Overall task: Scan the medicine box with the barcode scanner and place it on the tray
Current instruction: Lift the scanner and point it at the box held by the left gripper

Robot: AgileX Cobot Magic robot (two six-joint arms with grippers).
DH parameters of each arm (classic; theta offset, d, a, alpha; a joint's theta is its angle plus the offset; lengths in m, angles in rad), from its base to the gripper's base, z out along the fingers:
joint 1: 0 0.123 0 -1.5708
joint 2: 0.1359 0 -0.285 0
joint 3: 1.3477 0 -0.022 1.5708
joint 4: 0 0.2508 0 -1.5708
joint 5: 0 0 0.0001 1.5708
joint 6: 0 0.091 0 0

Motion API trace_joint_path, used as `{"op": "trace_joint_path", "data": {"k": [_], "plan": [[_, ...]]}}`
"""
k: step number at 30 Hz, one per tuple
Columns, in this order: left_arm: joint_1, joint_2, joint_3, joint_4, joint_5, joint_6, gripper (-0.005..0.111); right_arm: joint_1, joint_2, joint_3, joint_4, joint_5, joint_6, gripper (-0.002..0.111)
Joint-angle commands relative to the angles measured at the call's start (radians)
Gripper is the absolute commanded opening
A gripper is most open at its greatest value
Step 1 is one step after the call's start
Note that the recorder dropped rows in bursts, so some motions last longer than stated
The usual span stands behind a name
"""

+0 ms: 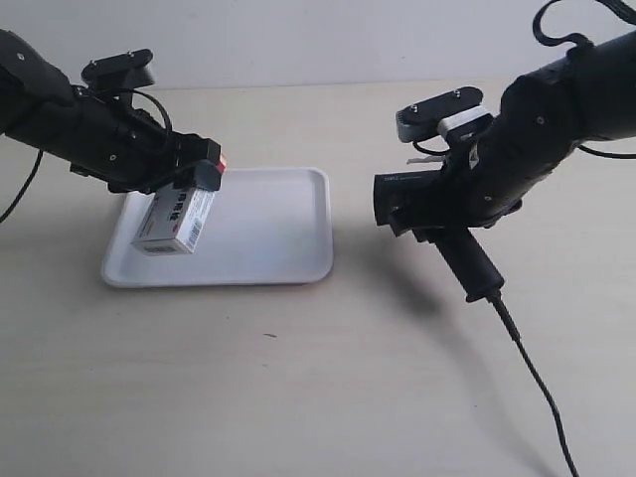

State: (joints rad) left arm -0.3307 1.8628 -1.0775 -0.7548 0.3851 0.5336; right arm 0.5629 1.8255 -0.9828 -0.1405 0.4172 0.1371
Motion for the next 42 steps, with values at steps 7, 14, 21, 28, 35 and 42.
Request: {"op": "trace_joint_path", "data": {"k": [7,14,21,28,35,42], "plan": [[0.0,0.0,-0.015,0.07,0.007,-0.041,0.022,0.153,-0.011,-0.081,-0.378,0.12,0.362,0.002],[0.0,0.0,-0.015,0.07,0.005,-0.041,0.0,0.192,-0.011,-0.113,-0.376,0.164,0.362,0.002],[0.0,0.0,-0.015,0.07,0.001,-0.041,0.0,0.246,-0.007,-0.113,-0.422,0.21,0.405,0.002],[0.0,0.0,-0.015,0.07,0.001,-0.041,0.0,0.246,-0.007,-0.113,-0.497,0.273,0.478,0.002],[0.0,0.0,-0.015,0.07,0.001,-0.041,0.0,0.251,-0.007,-0.113,-0.484,0.235,0.478,0.002],[0.0,0.0,-0.015,0.07,-0.003,-0.041,0.0,0.251,-0.041,-0.143,-0.472,0.237,0.476,0.002]]}}
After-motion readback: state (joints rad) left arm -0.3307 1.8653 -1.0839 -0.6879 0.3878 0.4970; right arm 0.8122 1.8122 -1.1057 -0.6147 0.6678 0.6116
